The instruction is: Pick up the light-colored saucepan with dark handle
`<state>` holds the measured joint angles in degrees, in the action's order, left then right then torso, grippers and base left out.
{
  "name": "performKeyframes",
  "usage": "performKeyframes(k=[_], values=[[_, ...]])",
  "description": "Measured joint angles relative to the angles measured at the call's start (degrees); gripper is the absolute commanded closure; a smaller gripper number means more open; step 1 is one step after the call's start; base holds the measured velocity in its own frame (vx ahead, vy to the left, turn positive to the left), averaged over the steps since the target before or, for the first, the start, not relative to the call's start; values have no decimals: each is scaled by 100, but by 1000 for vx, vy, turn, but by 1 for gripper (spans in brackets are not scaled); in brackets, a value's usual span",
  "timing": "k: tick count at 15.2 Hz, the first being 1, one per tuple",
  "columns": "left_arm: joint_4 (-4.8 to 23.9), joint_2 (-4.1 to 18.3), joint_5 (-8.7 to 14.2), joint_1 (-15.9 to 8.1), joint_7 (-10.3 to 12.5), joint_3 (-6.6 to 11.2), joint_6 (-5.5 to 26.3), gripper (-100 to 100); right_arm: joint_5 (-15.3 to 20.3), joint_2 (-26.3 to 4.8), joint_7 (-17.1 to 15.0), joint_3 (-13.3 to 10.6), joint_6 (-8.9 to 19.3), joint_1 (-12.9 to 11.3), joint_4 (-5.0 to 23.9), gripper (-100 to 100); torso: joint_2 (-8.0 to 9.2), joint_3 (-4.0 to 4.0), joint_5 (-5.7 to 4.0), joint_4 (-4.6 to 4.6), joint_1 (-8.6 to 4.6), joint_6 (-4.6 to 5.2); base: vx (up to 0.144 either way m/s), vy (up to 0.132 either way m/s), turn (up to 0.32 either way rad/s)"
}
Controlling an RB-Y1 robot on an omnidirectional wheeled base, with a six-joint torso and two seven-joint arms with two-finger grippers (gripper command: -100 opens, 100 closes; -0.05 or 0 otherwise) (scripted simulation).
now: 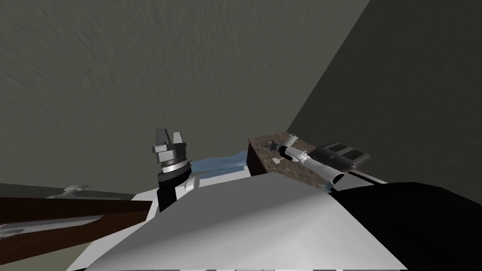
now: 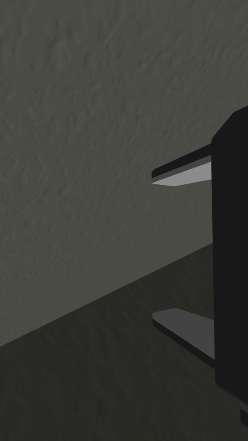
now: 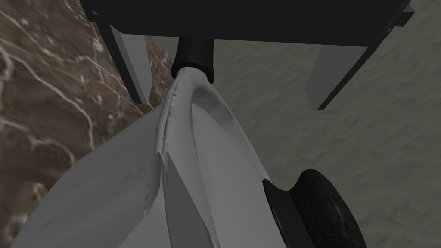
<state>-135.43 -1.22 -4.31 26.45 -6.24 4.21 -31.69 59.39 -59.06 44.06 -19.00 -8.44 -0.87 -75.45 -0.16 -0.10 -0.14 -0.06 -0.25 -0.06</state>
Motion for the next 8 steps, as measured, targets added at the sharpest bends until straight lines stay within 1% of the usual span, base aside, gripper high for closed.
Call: performKeyframes(k=[2, 3, 4, 8], values=[[0, 0, 0, -1, 0, 0, 0, 0, 134, -63, -205, 48, 230, 232, -266, -100, 8, 4, -1, 1, -13, -3, -62, -68, 205], [0, 0, 0, -1, 0, 0, 0, 0, 169, -83, -306, 34, 345, 256, -352, -100, 6, 3, -1, 1, -9, -2, -20, -18, 64], [0, 0, 0, 0, 0, 0, 0, 0, 175, -88, -343, 27, 390, 256, -370, 100, -2, -1, 0, 0, -1, 0, -6, -5, 16], [0, 0, 0, 1, 0, 0, 0, 0, 171, -84, -352, 24, 391, 261, -366, 100, -11, -5, 9, 1, 18, -1, -2, 0, 0]])
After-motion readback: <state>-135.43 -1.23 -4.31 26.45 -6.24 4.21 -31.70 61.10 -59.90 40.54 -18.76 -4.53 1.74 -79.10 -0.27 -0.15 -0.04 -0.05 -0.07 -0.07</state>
